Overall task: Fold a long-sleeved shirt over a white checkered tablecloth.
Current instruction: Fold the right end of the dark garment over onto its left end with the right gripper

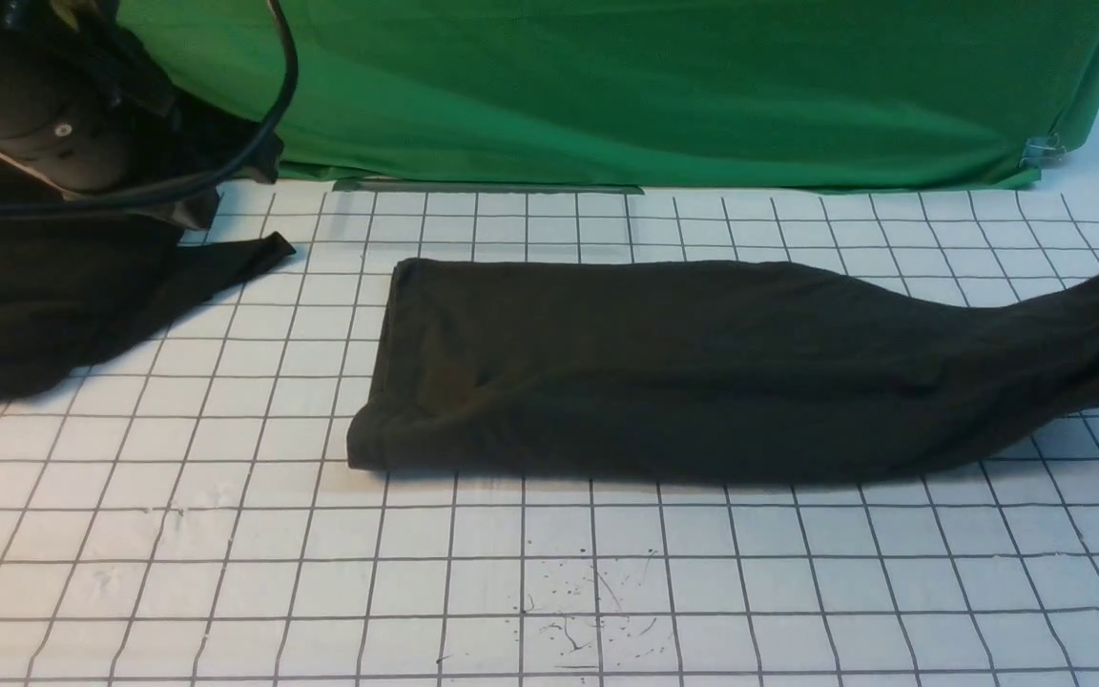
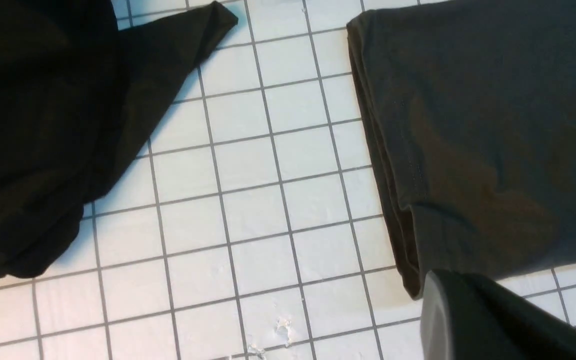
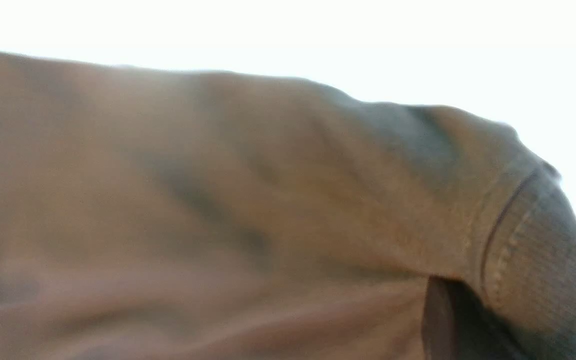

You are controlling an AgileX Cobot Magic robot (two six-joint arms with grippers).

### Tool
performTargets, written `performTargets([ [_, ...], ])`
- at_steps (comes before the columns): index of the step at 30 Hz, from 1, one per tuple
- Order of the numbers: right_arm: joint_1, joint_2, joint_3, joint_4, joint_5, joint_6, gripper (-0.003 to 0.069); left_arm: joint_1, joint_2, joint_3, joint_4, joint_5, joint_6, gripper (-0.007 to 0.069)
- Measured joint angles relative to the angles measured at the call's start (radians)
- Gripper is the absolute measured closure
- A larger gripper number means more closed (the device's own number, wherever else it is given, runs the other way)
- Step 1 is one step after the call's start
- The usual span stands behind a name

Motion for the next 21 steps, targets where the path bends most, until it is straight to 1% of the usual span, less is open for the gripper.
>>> performTargets([
  [2, 0.071, -0.002, -0.050, 0.039, 0.012, -0.001, 0.0650, 0.000, -0.009, 0.005, 0.000, -0.003, 0.000, 0.0627],
  [3, 0.079, -0.002, -0.061, 0.041, 0.013, -0.001, 0.0650, 0.000, -0.008, 0.005, 0.000, -0.003, 0.000, 0.0627],
  [4, 0.150, -0.003, -0.101, 0.055, 0.014, 0.002, 0.0650, 0.000, -0.011, 0.006, -0.004, -0.003, 0.000, 0.0627],
  [6, 0.248, -0.003, -0.142, 0.066, 0.012, 0.007, 0.0650, 0.000, -0.011, 0.007, -0.015, -0.003, 0.000, 0.0627],
  [7, 0.258, -0.003, -0.146, 0.067, 0.010, 0.010, 0.0650, 0.000, -0.011, 0.007, -0.017, -0.003, 0.000, 0.0627],
  [9, 0.386, 0.000, -0.183, 0.087, -0.010, 0.030, 0.0650, 0.000, -0.011, 0.007, -0.039, -0.003, 0.002, 0.0627],
  [13, 0.543, 0.024, -0.221, 0.170, -0.062, 0.056, 0.0650, 0.000, -0.011, 0.007, -0.061, -0.003, 0.003, 0.0627],
  [15, 0.607, 0.047, -0.228, 0.227, -0.094, 0.058, 0.0650, 0.000, -0.012, 0.007, -0.064, -0.003, 0.003, 0.0627],
  [16, 0.614, 0.053, -0.228, 0.231, -0.101, 0.059, 0.0650, 0.000, -0.012, 0.007, -0.064, -0.003, 0.003, 0.0627],
  [17, 0.661, 0.074, -0.228, 0.262, -0.123, 0.059, 0.0650, 0.000, -0.013, 0.007, -0.072, -0.003, 0.003, 0.0627],
  [21, 0.761, 0.139, -0.228, 0.288, -0.192, 0.076, 0.0650, 0.000, -0.017, 0.007, -0.072, -0.003, 0.003, 0.0627],
])
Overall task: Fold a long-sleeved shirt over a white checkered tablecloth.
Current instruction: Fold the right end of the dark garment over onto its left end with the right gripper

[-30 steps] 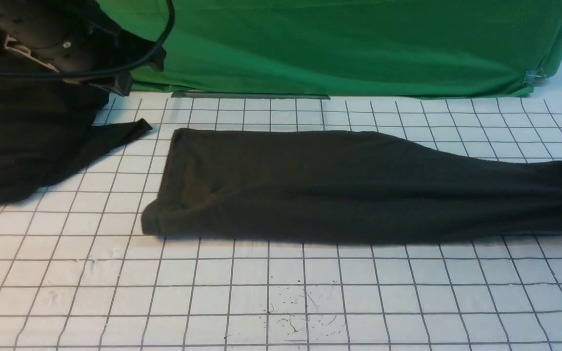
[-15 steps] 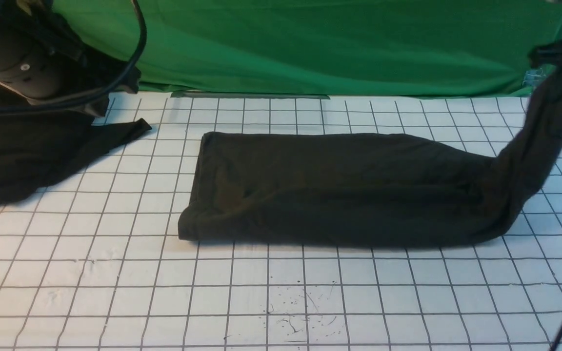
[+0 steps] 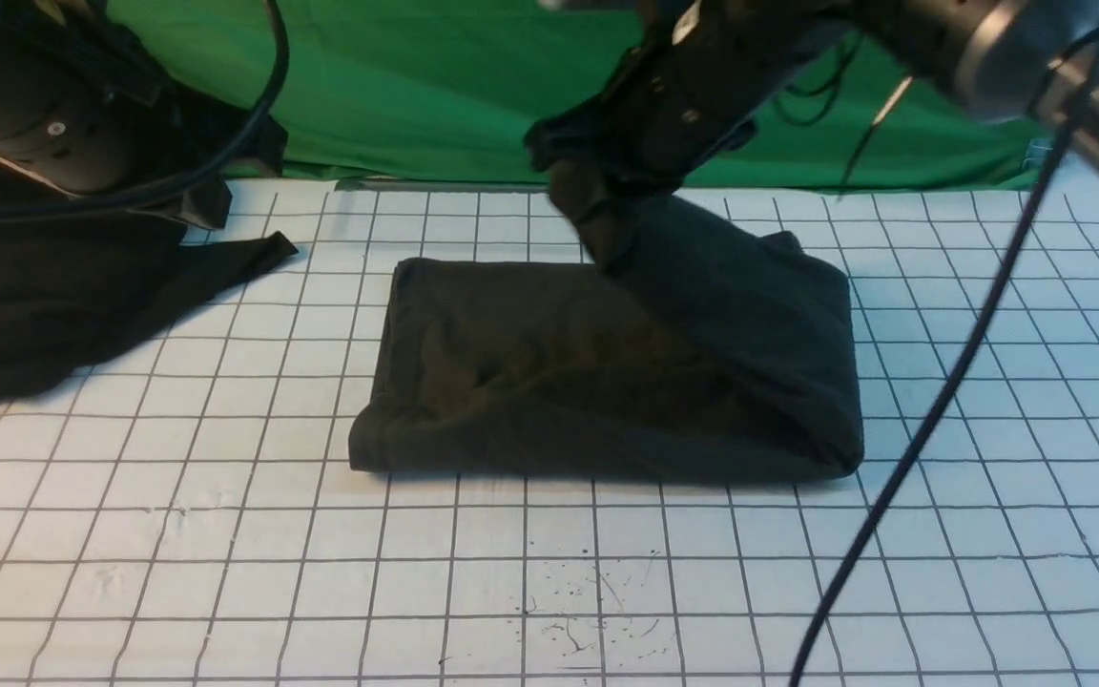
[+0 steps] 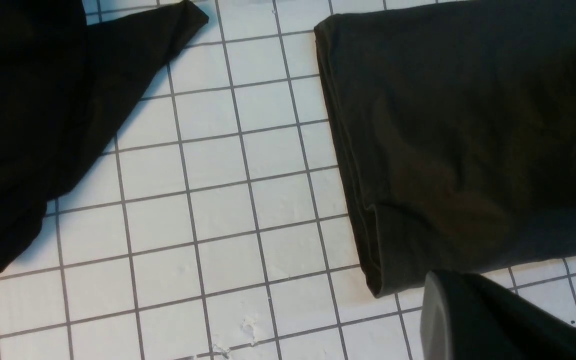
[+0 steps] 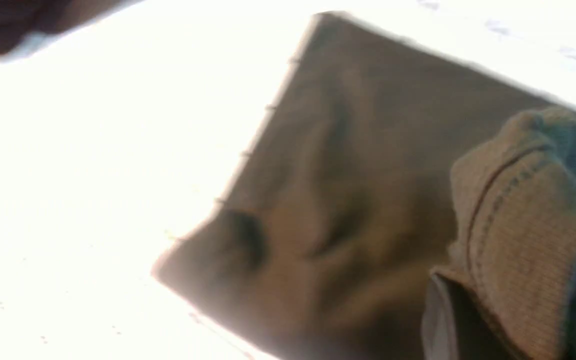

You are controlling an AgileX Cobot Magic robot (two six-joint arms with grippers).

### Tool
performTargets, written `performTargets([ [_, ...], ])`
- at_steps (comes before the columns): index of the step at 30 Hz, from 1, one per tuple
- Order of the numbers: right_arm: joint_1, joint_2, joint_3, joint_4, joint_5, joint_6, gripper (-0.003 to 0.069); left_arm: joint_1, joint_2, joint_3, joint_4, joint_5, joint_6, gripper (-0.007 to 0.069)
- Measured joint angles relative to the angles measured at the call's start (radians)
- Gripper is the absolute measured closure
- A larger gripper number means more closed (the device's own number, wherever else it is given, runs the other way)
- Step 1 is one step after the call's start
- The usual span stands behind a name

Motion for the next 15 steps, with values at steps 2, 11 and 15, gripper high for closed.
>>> performTargets([
  [2, 0.030, 0.020, 0.000, 0.004, -0.026, 0.008, 0.0650, 0.000, 0.000, 0.000, 0.000, 0.000, 0.000, 0.0627],
  [11, 0.130, 0.126, 0.000, 0.014, -0.155, 0.067, 0.0610, 0.000, 0.000, 0.000, 0.000, 0.000, 0.000, 0.0627],
  [15, 0.150, 0.152, 0.000, 0.049, -0.197, 0.083, 0.0390, 0.000, 0.000, 0.000, 0.000, 0.000, 0.000, 0.0627],
])
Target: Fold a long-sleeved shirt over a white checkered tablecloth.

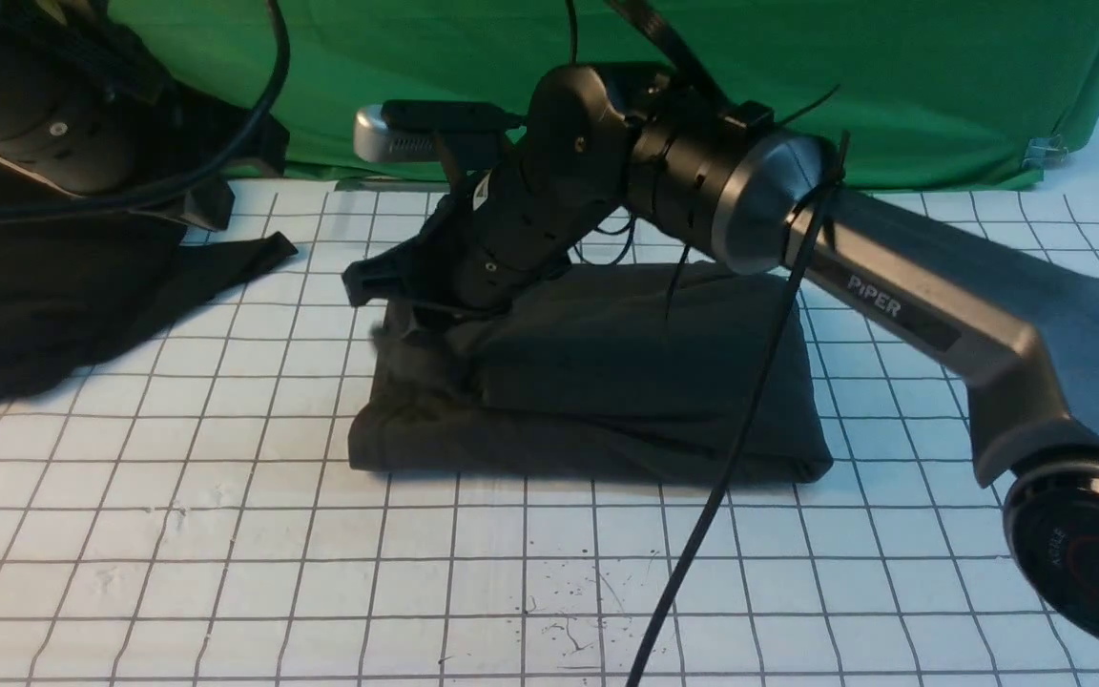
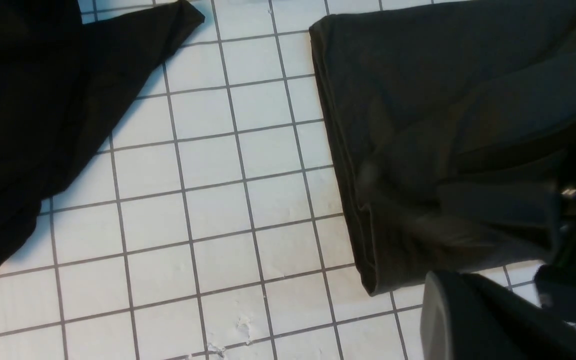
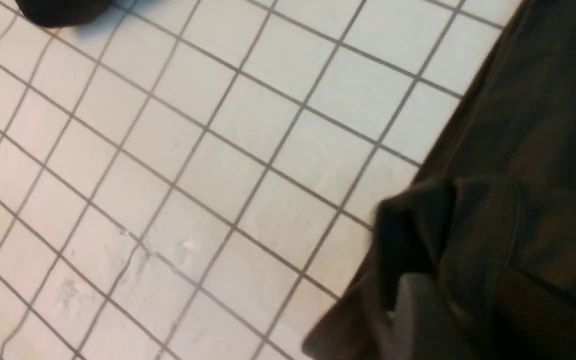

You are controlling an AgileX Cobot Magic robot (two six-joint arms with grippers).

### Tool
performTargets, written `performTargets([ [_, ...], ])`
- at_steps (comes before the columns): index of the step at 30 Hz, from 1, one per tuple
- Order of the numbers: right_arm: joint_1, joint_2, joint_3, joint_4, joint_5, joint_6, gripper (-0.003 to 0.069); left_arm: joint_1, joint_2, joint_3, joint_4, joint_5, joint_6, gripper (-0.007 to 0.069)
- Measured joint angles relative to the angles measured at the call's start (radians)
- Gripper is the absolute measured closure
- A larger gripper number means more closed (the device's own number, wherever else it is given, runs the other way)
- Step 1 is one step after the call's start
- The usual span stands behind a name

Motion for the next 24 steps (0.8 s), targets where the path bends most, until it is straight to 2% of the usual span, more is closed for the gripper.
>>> performTargets([
  [1, 0.005, 0.002, 0.000, 0.007, -0.006, 0.000, 0.0351, 0.000, 0.000, 0.000, 0.000, 0.000, 0.000, 0.0627],
  [3, 0.013, 0.000, 0.000, 0.022, -0.006, -0.002, 0.0224, 0.000, 0.000, 0.000, 0.000, 0.000, 0.000, 0.0627],
  [4, 0.014, -0.001, 0.000, 0.023, -0.005, -0.006, 0.0216, 0.000, 0.000, 0.000, 0.000, 0.000, 0.000, 0.0627],
  [5, 0.014, -0.009, 0.000, 0.028, 0.018, -0.049, 0.0164, 0.000, 0.000, 0.000, 0.000, 0.000, 0.000, 0.0627],
  [8, 0.002, -0.049, 0.000, 0.019, 0.109, -0.167, 0.0151, 0.000, 0.000, 0.000, 0.000, 0.000, 0.000, 0.0627],
  [11, -0.046, -0.129, 0.000, -0.077, 0.210, -0.215, 0.0240, 0.000, 0.002, 0.000, -0.017, -0.022, 0.021, 0.0627],
  [15, -0.163, -0.225, 0.000, -0.241, 0.355, -0.227, 0.0550, -0.013, 0.030, 0.000, -0.168, -0.093, 0.144, 0.0627],
  [16, -0.201, -0.244, 0.006, -0.256, 0.372, -0.227, 0.0596, -0.023, 0.045, 0.000, -0.197, -0.108, 0.164, 0.0627],
  [19, -0.307, -0.292, 0.069, -0.243, 0.391, -0.231, 0.0650, -0.094, 0.112, -0.002, -0.246, -0.158, 0.203, 0.0627],
  [24, -0.390, -0.304, 0.238, -0.109, 0.379, -0.246, 0.0662, -0.179, 0.278, -0.058, -0.304, -0.217, 0.214, 0.0627],
])
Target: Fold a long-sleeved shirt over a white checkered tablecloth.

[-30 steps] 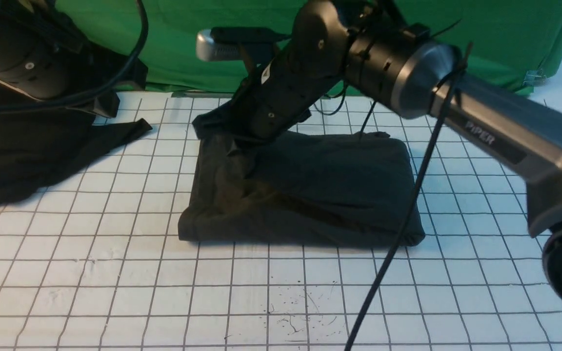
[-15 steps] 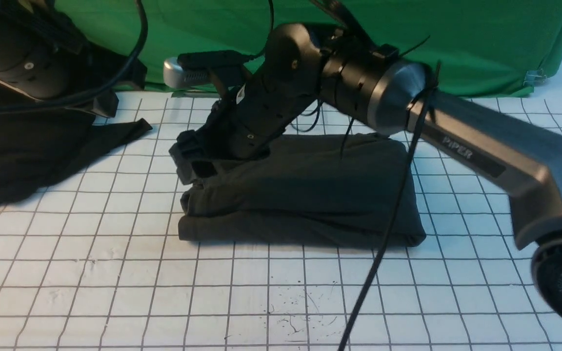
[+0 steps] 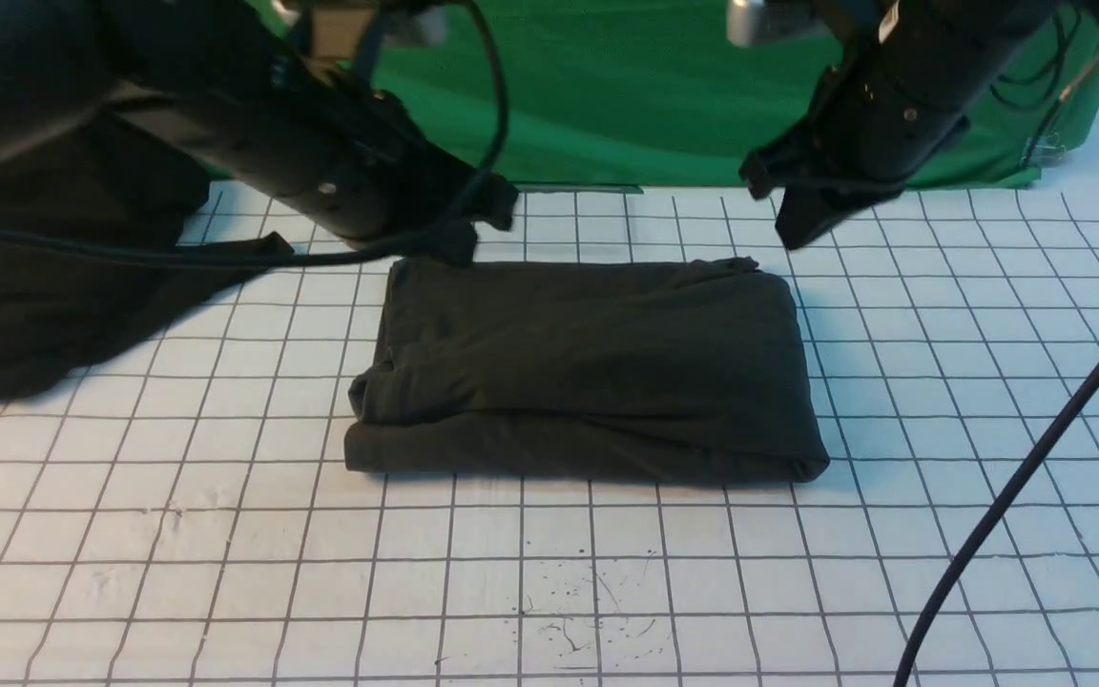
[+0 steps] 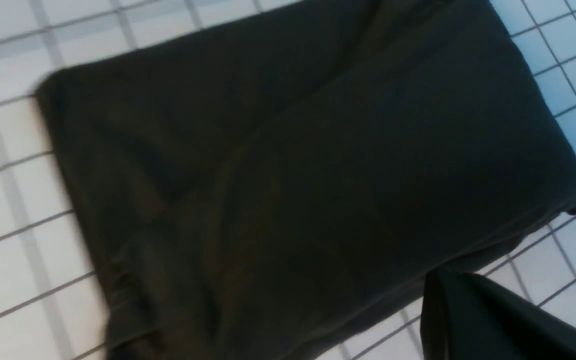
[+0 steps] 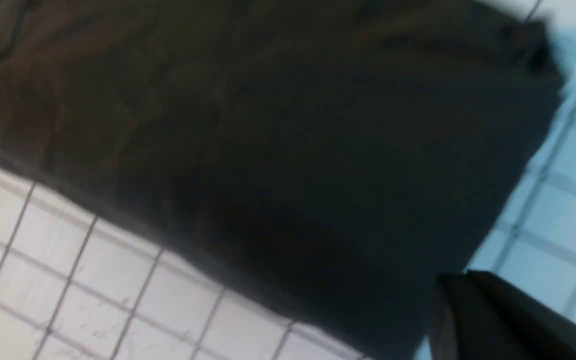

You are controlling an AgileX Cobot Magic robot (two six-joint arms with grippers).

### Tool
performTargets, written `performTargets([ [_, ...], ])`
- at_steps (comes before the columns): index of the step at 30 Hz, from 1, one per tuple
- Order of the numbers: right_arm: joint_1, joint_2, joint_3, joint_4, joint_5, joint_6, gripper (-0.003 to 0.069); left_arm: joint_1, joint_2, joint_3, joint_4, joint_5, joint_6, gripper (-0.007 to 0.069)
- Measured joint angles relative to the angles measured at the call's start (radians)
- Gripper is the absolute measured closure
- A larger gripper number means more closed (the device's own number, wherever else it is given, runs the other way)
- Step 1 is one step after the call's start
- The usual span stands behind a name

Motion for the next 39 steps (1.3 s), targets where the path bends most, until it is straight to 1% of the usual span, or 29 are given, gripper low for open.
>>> performTargets([
  [3, 0.000, 0.015, 0.072, 0.064, -0.060, -0.011, 0.0662, -0.013, 0.099, -0.047, -0.039, -0.015, 0.000, 0.0627],
  [6, 0.022, 0.046, 0.109, 0.093, -0.119, -0.019, 0.0662, -0.015, 0.199, -0.073, -0.042, -0.014, 0.000, 0.0627],
  [10, 0.038, 0.107, 0.112, 0.095, -0.102, -0.033, 0.0662, -0.015, 0.273, -0.068, 0.001, 0.068, 0.000, 0.0627],
  [11, 0.038, 0.111, 0.112, 0.095, -0.098, -0.035, 0.0662, -0.015, 0.276, -0.068, 0.006, 0.068, 0.000, 0.0627],
  [12, 0.038, 0.148, 0.116, 0.087, -0.066, -0.038, 0.0662, -0.015, 0.282, -0.036, 0.042, 0.068, -0.014, 0.0627],
  [13, 0.038, 0.148, 0.118, 0.086, -0.064, -0.039, 0.0662, -0.015, 0.282, -0.031, 0.052, 0.065, -0.019, 0.0627],
  [14, 0.038, 0.172, 0.142, 0.068, -0.066, -0.039, 0.0662, -0.016, 0.282, 0.023, 0.091, 0.032, -0.055, 0.0627],
  [15, 0.038, 0.173, 0.149, 0.068, -0.070, -0.040, 0.0662, -0.016, 0.282, 0.029, 0.096, 0.027, -0.057, 0.0627],
  [16, 0.038, 0.177, 0.174, 0.065, -0.083, -0.039, 0.0662, -0.016, 0.280, 0.076, 0.113, -0.024, -0.076, 0.0627],
  [19, 0.038, 0.174, 0.208, 0.066, -0.116, -0.038, 0.0662, -0.016, 0.261, 0.130, 0.115, -0.098, -0.087, 0.0627],
  [21, 0.038, 0.173, 0.213, 0.066, -0.124, -0.041, 0.0662, -0.015, 0.257, 0.135, 0.114, -0.106, -0.090, 0.0627],
  [23, 0.038, 0.170, 0.214, 0.068, -0.124, -0.041, 0.0662, -0.015, 0.247, 0.138, 0.118, -0.105, -0.092, 0.0627],
  [27, 0.038, 0.116, 0.224, 0.057, -0.118, -0.047, 0.0662, -0.013, 0.192, 0.138, 0.151, -0.035, -0.093, 0.0627],
  [33, 0.038, -0.015, 0.222, 0.044, -0.178, -0.045, 0.0661, 0.015, 0.067, 0.137, 0.164, -0.051, -0.110, 0.0627],
  [35, 0.038, -0.021, 0.222, 0.035, -0.176, -0.045, 0.0661, 0.024, 0.064, 0.137, 0.166, -0.051, -0.116, 0.0627],
  [39, 0.026, 0.015, 0.268, -0.030, -0.157, -0.034, 0.0658, 0.056, 0.114, 0.153, 0.174, -0.007, -0.121, 0.0627],
])
